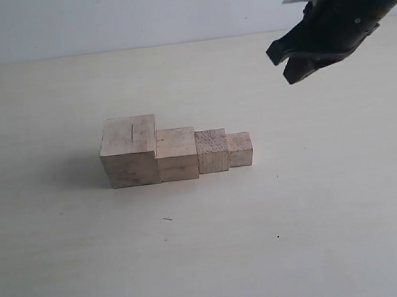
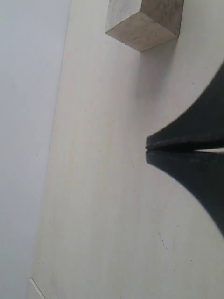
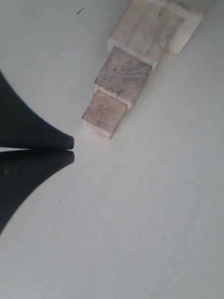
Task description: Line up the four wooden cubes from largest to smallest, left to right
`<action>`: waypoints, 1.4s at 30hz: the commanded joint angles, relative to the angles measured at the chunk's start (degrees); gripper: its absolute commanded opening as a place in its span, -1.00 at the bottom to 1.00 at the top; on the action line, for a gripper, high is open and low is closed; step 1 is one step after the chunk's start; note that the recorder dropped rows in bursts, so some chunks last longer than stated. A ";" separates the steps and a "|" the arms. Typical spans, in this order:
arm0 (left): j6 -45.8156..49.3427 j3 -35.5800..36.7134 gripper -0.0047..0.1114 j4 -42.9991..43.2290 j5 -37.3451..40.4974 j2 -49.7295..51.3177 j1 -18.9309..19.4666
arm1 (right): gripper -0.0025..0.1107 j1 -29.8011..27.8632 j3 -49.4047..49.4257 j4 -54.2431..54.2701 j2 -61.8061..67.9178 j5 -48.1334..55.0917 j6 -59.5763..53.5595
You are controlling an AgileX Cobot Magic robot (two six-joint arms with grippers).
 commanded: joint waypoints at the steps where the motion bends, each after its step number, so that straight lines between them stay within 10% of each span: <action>1: 0.17 0.19 -0.92 0.12 -0.53 -0.38 -0.47 | -0.96 0.08 7.45 2.68 -11.47 -6.11 2.58; 9: 0.17 0.19 -0.92 0.12 -0.53 -0.38 -0.47 | -0.96 0.08 25.55 7.67 -37.54 -11.03 5.64; 23: 0.17 0.19 -0.92 0.12 -0.53 -0.38 -0.47 | -0.96 -0.63 26.63 0.03 -73.80 -12.56 7.00; 32: 0.17 0.19 -0.92 0.12 -0.53 -0.38 -0.47 | -0.96 -18.70 49.42 -1.76 -83.29 -34.48 7.80; 42: 0.17 0.19 -0.92 0.12 -0.53 -0.38 -0.47 | -0.96 -18.99 56.47 -7.45 -84.87 -35.76 11.75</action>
